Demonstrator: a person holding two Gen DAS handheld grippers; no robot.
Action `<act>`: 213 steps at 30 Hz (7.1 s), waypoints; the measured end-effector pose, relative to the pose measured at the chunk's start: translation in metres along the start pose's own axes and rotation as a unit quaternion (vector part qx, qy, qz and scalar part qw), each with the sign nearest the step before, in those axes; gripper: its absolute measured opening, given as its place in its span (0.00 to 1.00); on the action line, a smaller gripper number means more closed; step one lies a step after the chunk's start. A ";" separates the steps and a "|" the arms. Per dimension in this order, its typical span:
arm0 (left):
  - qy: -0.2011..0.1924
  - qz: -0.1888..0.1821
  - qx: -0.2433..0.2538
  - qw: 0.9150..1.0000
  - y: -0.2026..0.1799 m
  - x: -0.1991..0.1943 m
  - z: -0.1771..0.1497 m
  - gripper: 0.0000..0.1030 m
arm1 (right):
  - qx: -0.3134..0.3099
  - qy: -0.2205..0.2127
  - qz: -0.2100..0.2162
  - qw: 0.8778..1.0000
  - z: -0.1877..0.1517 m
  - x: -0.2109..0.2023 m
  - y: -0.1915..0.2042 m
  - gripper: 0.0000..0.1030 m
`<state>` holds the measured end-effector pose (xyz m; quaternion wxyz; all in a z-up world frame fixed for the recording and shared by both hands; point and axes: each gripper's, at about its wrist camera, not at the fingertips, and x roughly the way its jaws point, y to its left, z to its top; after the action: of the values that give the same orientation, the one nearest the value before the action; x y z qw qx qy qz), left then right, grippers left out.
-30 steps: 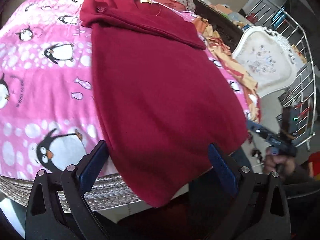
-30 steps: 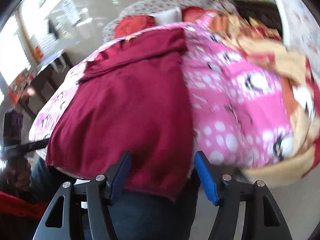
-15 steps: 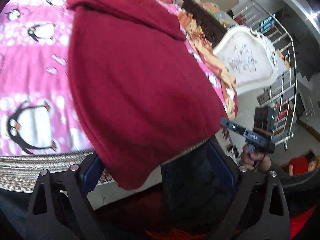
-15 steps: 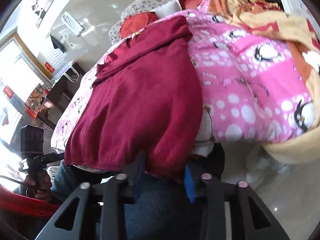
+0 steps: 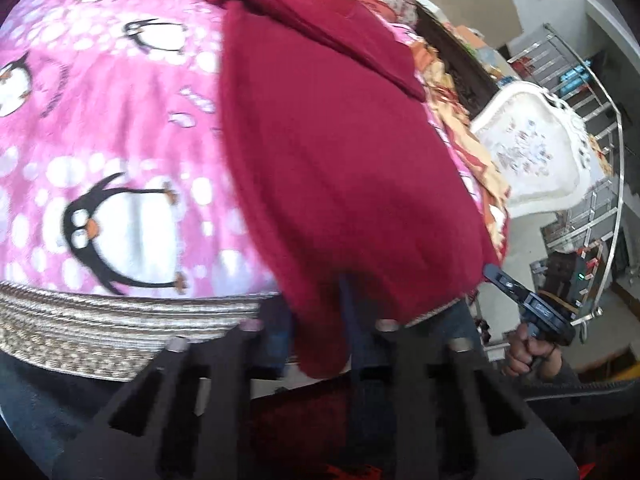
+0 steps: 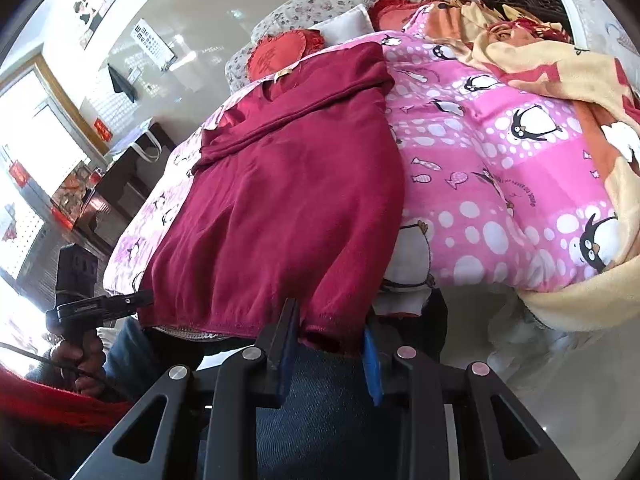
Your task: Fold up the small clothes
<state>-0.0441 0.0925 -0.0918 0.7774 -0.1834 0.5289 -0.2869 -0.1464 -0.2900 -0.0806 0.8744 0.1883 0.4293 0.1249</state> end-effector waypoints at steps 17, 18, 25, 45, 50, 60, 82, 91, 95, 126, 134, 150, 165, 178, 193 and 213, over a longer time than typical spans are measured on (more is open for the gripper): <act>-0.103 -0.008 0.026 0.994 -0.015 -0.091 -0.004 0.05 | -0.101 -0.044 0.030 0.993 0.010 -0.072 0.060 0.08; -0.106 -0.010 0.032 0.994 -0.017 -0.098 -0.006 0.05 | -0.108 -0.047 0.036 0.992 0.010 -0.079 0.065 0.08; -0.088 -0.035 0.026 0.995 -0.020 -0.098 -0.012 0.05 | -0.104 -0.063 0.043 0.992 0.017 -0.113 0.071 0.08; -0.155 0.025 -0.063 0.986 0.021 0.013 0.289 0.05 | -0.032 -0.142 -0.043 0.988 0.274 0.100 0.020 0.08; -0.149 0.075 -0.038 0.985 0.023 0.043 0.326 0.06 | -0.020 -0.132 -0.065 0.989 0.307 0.147 0.006 0.08; -0.135 0.074 -0.041 0.987 0.042 0.047 0.330 0.61 | 0.003 -0.133 -0.007 0.991 0.305 0.148 -0.010 0.41; -0.165 0.203 0.046 0.964 0.013 0.123 0.318 0.50 | -0.106 0.014 -0.175 0.979 0.341 0.266 0.008 0.33; -0.171 0.180 0.005 0.969 0.026 0.119 0.323 0.34 | -0.101 -0.036 -0.133 0.985 0.335 0.264 -0.006 0.33; -0.154 0.168 0.014 0.974 0.020 0.124 0.328 0.50 | -0.107 -0.033 -0.126 0.986 0.337 0.257 0.002 0.35; -0.145 0.230 0.119 0.955 -0.046 0.138 0.259 0.79 | -0.170 -0.045 -0.159 0.971 0.277 0.265 0.066 0.51; -0.143 0.231 0.122 0.955 -0.046 0.138 0.259 0.81 | -0.166 -0.046 -0.153 0.973 0.278 0.265 0.063 0.53; -0.066 0.265 0.069 0.960 -0.065 0.084 0.196 0.81 | -0.102 -0.073 -0.157 0.980 0.236 0.161 0.078 0.73; -0.066 0.277 0.061 0.957 -0.051 0.089 0.143 0.86 | -0.125 -0.065 -0.164 0.976 0.158 0.143 0.081 0.73; -0.055 0.304 0.057 0.950 -0.052 0.103 0.139 1.00 | -0.132 -0.059 -0.186 0.972 0.137 0.160 0.071 0.74; -0.058 0.290 0.042 0.954 -0.083 0.051 0.131 1.00 | -0.112 -0.059 -0.189 0.974 0.128 0.070 0.108 0.73; -0.025 0.294 0.047 0.954 -0.075 0.066 0.117 1.00 | -0.093 -0.014 -0.190 0.977 0.105 0.082 0.097 0.73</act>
<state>0.0636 -0.0100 -0.0516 0.8482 0.0098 0.5255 -0.0654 -0.0184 -0.1948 -0.0370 0.9019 0.0226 0.4314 -0.0067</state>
